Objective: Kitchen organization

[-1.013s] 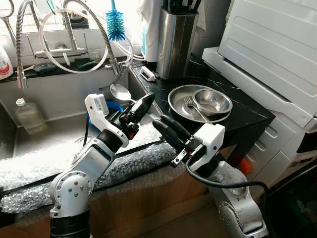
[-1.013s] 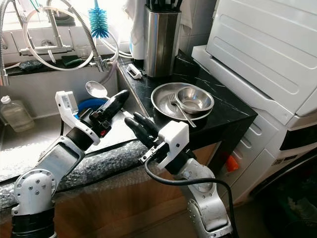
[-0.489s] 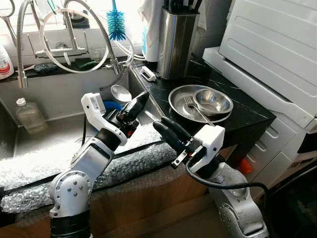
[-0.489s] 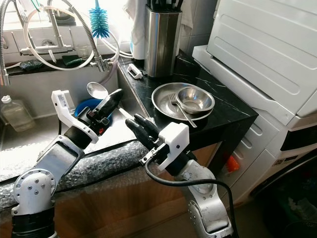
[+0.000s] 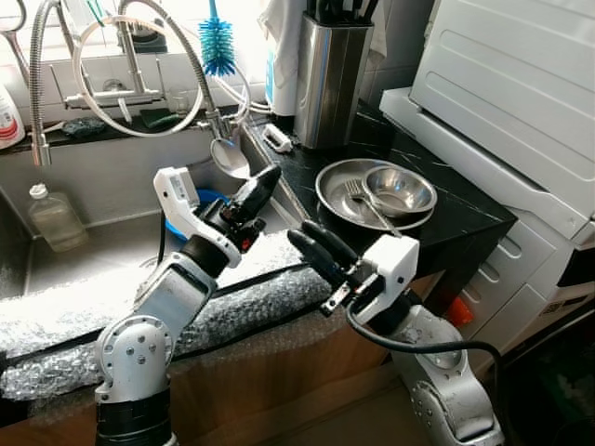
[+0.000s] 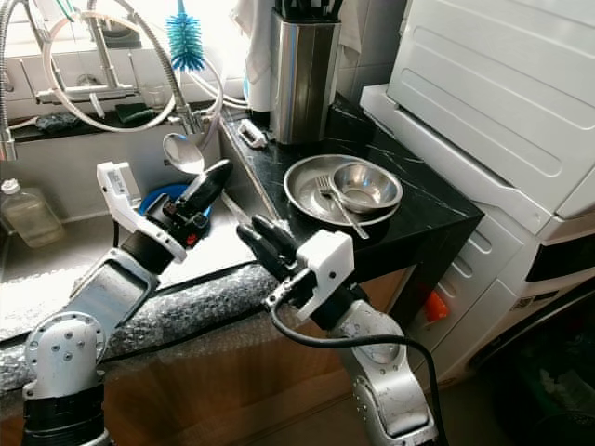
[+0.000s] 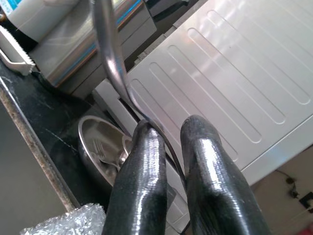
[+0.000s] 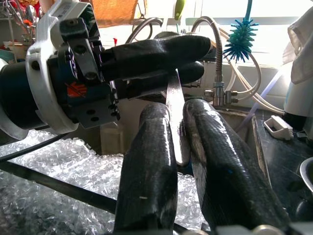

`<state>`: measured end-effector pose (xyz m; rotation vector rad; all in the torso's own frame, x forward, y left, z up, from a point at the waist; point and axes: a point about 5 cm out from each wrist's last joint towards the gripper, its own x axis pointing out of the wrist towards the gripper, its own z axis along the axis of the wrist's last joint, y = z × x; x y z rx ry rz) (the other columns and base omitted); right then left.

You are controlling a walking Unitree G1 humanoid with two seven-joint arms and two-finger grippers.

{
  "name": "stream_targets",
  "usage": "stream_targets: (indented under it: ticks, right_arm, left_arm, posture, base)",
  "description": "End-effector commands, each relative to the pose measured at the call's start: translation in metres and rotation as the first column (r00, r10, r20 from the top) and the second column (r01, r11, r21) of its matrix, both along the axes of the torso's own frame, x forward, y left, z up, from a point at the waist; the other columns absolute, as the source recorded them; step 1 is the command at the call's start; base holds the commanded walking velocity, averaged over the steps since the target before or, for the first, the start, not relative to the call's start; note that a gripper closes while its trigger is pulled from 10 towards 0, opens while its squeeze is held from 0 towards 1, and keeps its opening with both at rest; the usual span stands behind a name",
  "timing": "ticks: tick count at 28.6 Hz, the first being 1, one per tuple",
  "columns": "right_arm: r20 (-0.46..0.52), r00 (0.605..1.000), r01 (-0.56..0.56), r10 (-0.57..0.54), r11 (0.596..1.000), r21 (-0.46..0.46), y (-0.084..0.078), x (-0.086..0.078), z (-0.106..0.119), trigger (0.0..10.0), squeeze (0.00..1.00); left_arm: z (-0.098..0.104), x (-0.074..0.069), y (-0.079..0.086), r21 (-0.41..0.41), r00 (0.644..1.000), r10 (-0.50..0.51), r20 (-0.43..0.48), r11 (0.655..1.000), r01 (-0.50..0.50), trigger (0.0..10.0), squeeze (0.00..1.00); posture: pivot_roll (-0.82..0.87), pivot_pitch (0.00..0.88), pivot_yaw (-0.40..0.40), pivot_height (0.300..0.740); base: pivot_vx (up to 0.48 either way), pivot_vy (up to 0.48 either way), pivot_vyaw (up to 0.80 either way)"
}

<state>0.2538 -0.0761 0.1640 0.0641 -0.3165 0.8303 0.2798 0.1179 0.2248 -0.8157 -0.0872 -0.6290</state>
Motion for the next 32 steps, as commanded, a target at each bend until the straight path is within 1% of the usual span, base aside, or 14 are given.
stream_targets:
  ticks: [1,8,9,10,16,20,24,25,26,28,29,30,31,32]
  right_arm:
    - [0.025,1.000,0.001,-0.001,1.000,0.001,0.000,0.000,0.006,10.0,0.00]
    - [0.008,1.000,0.017,-0.017,1.000,-0.002,-0.002,0.003,0.004,10.0,0.00]
    - [0.002,1.000,0.024,-0.024,1.000,0.000,-0.003,0.004,0.004,10.0,0.24]
    - [-0.004,0.999,0.034,-0.034,0.999,0.003,-0.004,0.005,0.004,10.0,1.00]
    - [-0.012,0.999,0.052,-0.052,0.999,0.007,-0.005,0.008,0.003,10.0,1.00]
    - [-0.012,0.999,0.052,-0.051,0.999,0.006,-0.005,0.008,0.003,10.0,1.00]
    - [-0.012,0.998,0.062,-0.062,0.998,0.003,-0.006,0.009,0.003,10.0,1.00]
    - [-0.010,0.997,0.074,-0.073,0.997,0.003,-0.008,0.009,0.004,10.0,1.00]
    - [-0.010,0.997,0.074,-0.073,0.997,0.003,-0.008,0.009,0.004,10.0,1.00]
    - [-0.009,0.996,0.094,-0.094,0.996,0.005,-0.009,0.011,0.004,10.0,1.00]
    - [-0.007,0.995,0.104,-0.104,0.995,0.007,-0.010,0.011,0.004,10.0,1.00]
    - [-0.006,0.993,0.121,-0.121,0.993,0.008,-0.011,0.012,0.005,10.0,1.00]
    - [-0.003,0.989,0.148,-0.148,0.989,0.010,-0.013,0.014,0.005,10.0,1.00]
    - [-0.003,0.989,0.148,-0.148,0.989,0.010,-0.013,0.014,0.005,10.0,1.00]
  left_arm:
    - [-0.001,0.005,0.008,0.031,0.999,0.052,-0.011,0.998,-0.052,0.0,0.00]
    - [0.002,0.007,0.017,0.035,0.996,0.094,0.002,0.995,-0.094,0.0,0.00]
    - [0.003,0.008,0.021,0.032,0.994,0.107,0.004,0.994,-0.107,0.0,0.00]
    - [0.004,0.010,0.024,0.024,0.992,0.123,0.005,0.992,-0.123,0.0,0.00]
    - [0.016,0.016,0.044,-0.105,0.976,0.218,0.004,0.971,-0.216,0.0,0.00]
    - [0.015,0.018,0.051,-0.138,0.967,0.255,-0.013,0.957,-0.255,0.0,0.00]
    - [0.028,0.022,0.070,-0.162,0.906,0.423,0.017,0.895,-0.414,0.0,0.00]
    - [0.031,0.024,0.074,-0.059,0.866,0.496,0.063,0.868,-0.493,0.0,0.00]
    - [0.031,0.024,0.074,-0.059,0.866,0.496,0.063,0.868,-0.493,0.0,0.00]
    - [0.032,0.026,0.075,0.183,0.795,0.575,0.193,0.775,-0.605,0.0,0.00]
    - [0.031,0.027,0.075,0.235,0.778,0.585,0.228,0.742,-0.627,0.1,0.00]
    - [0.031,0.027,0.076,0.286,0.755,0.599,0.267,0.698,-0.656,3.2,0.00]
    - [0.029,0.028,0.076,0.359,0.729,0.604,0.323,0.634,-0.685,9.8,0.00]
    - [0.029,0.028,0.076,0.359,0.729,0.604,0.323,0.634,-0.685,9.8,0.00]
  posture:
    - [-0.02,0.000,-0.044,0.740]
    - [-0.02,0.000,-0.045,0.740]
    - [-0.02,0.000,-0.045,0.740]
    - [-0.02,0.000,-0.045,0.740]
    - [-0.02,0.000,-0.046,0.740]
    - [-0.02,0.000,-0.046,0.740]
    - [-0.02,0.000,-0.048,0.740]
    - [-0.02,0.000,-0.049,0.740]
    - [-0.02,0.000,-0.049,0.740]
    - [-0.02,0.000,-0.048,0.740]
    - [-0.02,0.000,-0.048,0.740]
    - [-0.02,0.000,-0.048,0.740]
    - [-0.02,0.000,-0.046,0.740]
    - [-0.02,0.000,-0.046,0.740]
  base:
    - [0.000,0.000,0.00]
    - [0.000,0.000,0.00]
    - [0.000,0.000,0.00]
    - [0.000,0.000,0.00]
    - [0.000,0.000,0.00]
    - [0.000,0.000,0.00]
    - [0.000,0.000,0.00]
    - [0.000,0.000,0.00]
    - [0.000,0.000,0.00]
    - [0.000,0.000,0.00]
    - [0.000,0.000,0.00]
    - [0.000,0.000,0.00]
    - [0.000,0.000,0.00]
    - [0.000,0.000,0.00]
